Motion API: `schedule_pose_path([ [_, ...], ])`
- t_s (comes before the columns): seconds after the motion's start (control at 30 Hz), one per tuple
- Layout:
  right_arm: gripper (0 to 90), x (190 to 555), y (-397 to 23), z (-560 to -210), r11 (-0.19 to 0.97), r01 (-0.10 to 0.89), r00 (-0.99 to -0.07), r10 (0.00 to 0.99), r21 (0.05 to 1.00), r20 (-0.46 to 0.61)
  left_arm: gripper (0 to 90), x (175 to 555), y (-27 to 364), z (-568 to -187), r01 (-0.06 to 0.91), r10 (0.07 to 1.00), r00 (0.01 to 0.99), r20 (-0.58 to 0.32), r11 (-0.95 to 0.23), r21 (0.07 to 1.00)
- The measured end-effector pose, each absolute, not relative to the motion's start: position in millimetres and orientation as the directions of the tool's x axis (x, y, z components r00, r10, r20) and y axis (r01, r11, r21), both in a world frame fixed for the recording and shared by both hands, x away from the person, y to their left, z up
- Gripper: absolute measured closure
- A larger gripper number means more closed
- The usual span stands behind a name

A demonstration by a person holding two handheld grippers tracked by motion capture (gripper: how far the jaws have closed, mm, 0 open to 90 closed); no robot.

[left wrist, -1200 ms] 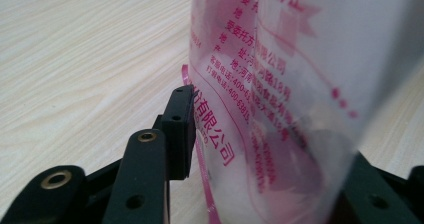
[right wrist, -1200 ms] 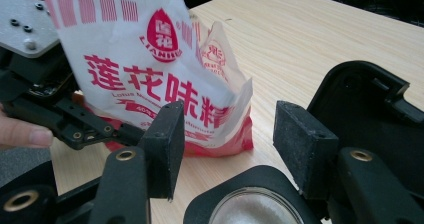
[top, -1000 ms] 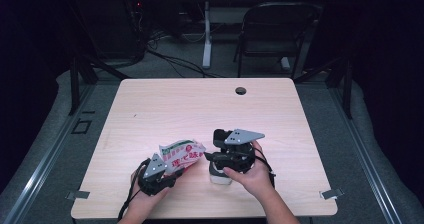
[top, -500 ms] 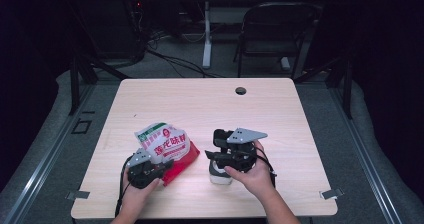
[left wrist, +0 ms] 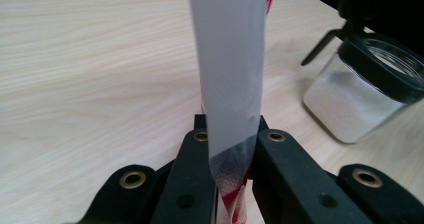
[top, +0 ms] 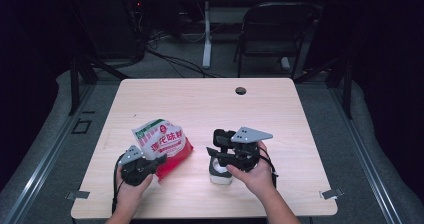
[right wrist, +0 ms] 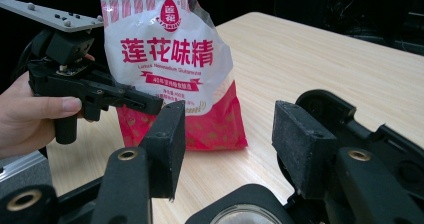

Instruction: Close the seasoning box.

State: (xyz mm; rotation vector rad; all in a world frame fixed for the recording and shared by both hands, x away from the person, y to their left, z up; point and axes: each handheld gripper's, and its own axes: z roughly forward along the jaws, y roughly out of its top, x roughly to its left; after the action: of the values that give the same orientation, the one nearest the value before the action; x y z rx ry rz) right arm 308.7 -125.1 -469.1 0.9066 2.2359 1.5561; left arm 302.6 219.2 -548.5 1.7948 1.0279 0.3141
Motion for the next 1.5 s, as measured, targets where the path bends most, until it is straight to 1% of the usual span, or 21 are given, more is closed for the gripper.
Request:
schedule_pose_path([
  [0.23,47.5,306.2,-130.7,-460.1,0.217,0.312,-0.771,0.627,0.925,0.113,89.8,305.0,246.5,-537.8,0.488,0.817,0.520,-0.248,-0.046,0.871],
  [0.4,47.8,308.6,-139.0,-454.4,0.200,0.304,-0.762,0.638,0.931,0.112,89.8,304.4,265.1,-531.9,0.477,0.868,0.455,-0.199,-0.048,0.878],
  [0.47,47.9,310.7,-142.5,-452.7,0.189,0.305,-0.755,0.645,0.934,0.116,89.7,303.9,272.7,-530.9,0.481,0.884,0.425,-0.194,-0.039,0.876],
  [0.57,48.5,314.4,-147.0,-451.4,0.176,0.306,-0.743,0.658,0.936,0.119,89.7,303.8,283.2,-531.9,0.492,0.900,0.383,-0.210,-0.006,0.871],
  [0.73,50.3,319.4,-153.1,-452.6,0.180,0.314,-0.732,0.671,0.932,0.118,89.7,304.9,294.3,-536.0,0.506,0.926,0.326,-0.191,-0.001,0.862],
  [0.87,51.2,321.6,-155.8,-452.2,0.192,0.310,-0.724,0.682,0.931,0.100,89.7,303.8,300.2,-536.3,0.515,0.950,0.284,-0.127,-0.039,0.857],
  [1.03,51.7,323.8,-158.8,-452.4,0.185,0.306,-0.715,0.692,0.934,0.097,89.6,302.4,302.9,-533.5,0.505,0.973,0.230,-0.036,-0.087,0.858],
  [1.17,51.5,323.9,-161.2,-452.5,0.185,0.299,-0.705,0.704,0.936,0.086,89.6,301.6,303.6,-531.9,0.490,0.982,0.188,0.017,-0.109,0.865],
  [1.23,51.3,324.2,-162.4,-452.2,0.185,0.297,-0.704,0.706,0.937,0.084,89.5,301.6,301.9,-531.5,0.492,0.983,0.169,0.071,-0.146,0.858],
  [1.37,50.6,325.1,-164.3,-452.1,0.173,0.298,-0.697,0.712,0.939,0.090,89.4,302.2,295.7,-532.7,0.490,0.972,0.172,0.157,-0.223,0.843],
  [1.5,49.9,325.2,-165.9,-451.9,0.175,0.300,-0.693,0.716,0.938,0.088,86.5,303.9,287.6,-534.2,0.500,0.958,0.218,0.186,-0.274,0.822],
])
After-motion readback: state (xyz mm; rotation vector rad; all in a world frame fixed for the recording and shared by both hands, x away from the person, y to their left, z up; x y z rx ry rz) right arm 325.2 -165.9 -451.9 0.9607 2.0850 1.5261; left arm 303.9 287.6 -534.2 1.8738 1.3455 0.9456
